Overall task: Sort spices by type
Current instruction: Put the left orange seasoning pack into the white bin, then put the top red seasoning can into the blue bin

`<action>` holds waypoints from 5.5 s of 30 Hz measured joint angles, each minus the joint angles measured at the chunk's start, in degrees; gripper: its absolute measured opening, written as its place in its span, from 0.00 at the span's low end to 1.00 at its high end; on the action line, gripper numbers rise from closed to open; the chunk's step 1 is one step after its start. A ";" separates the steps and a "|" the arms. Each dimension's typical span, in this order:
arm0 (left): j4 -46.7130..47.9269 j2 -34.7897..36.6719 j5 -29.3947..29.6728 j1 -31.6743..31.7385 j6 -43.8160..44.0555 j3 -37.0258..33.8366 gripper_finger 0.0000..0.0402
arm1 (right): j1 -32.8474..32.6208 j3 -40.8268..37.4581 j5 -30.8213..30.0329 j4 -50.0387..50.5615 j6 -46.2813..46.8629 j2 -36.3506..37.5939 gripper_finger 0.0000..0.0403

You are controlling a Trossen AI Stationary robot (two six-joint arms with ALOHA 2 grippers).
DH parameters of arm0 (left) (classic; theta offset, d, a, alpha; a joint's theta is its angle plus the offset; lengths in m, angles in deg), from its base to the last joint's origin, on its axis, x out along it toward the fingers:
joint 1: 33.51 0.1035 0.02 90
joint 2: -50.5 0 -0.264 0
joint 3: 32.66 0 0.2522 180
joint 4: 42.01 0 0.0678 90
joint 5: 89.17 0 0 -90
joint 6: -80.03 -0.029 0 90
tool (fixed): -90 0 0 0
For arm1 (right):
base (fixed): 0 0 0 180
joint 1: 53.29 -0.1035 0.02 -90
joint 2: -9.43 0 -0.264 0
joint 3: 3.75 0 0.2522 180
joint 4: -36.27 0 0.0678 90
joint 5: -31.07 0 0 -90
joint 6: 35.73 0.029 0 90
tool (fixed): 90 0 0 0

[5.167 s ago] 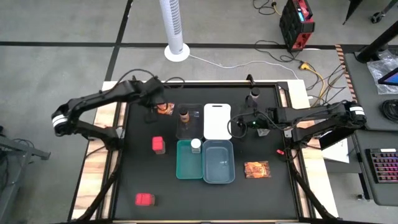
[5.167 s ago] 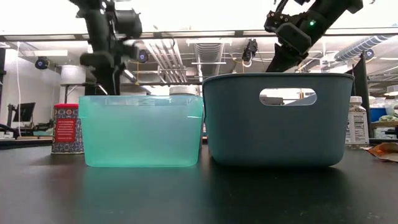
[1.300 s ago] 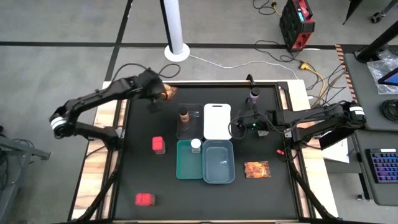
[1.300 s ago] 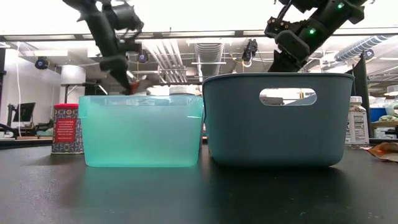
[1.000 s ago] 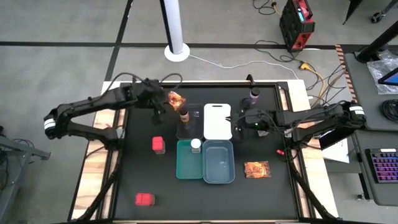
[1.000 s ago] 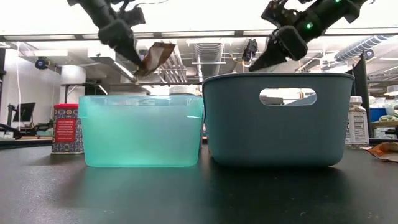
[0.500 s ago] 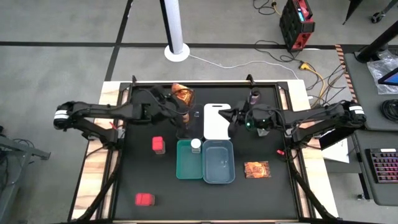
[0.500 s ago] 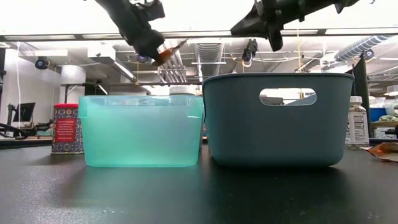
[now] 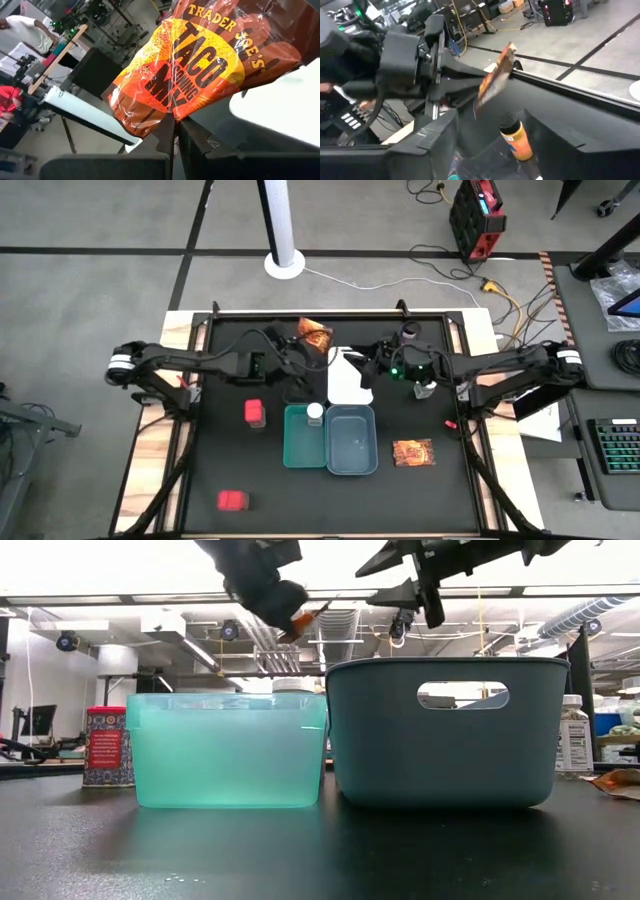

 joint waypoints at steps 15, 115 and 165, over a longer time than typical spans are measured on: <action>5.10 -7.01 4.66 -1.99 -1.01 8.61 0.00 | 0.24 4.70 0.01 0.03 -0.40 -6.25 0.57; 22.11 31.25 -14.79 -20.58 9.85 6.22 0.43 | 15.74 44.70 16.36 77.79 -51.91 -38.63 0.02; 20.83 32.09 -14.80 -20.58 9.01 2.31 0.43 | 15.74 51.31 15.98 79.03 -50.28 -39.79 0.50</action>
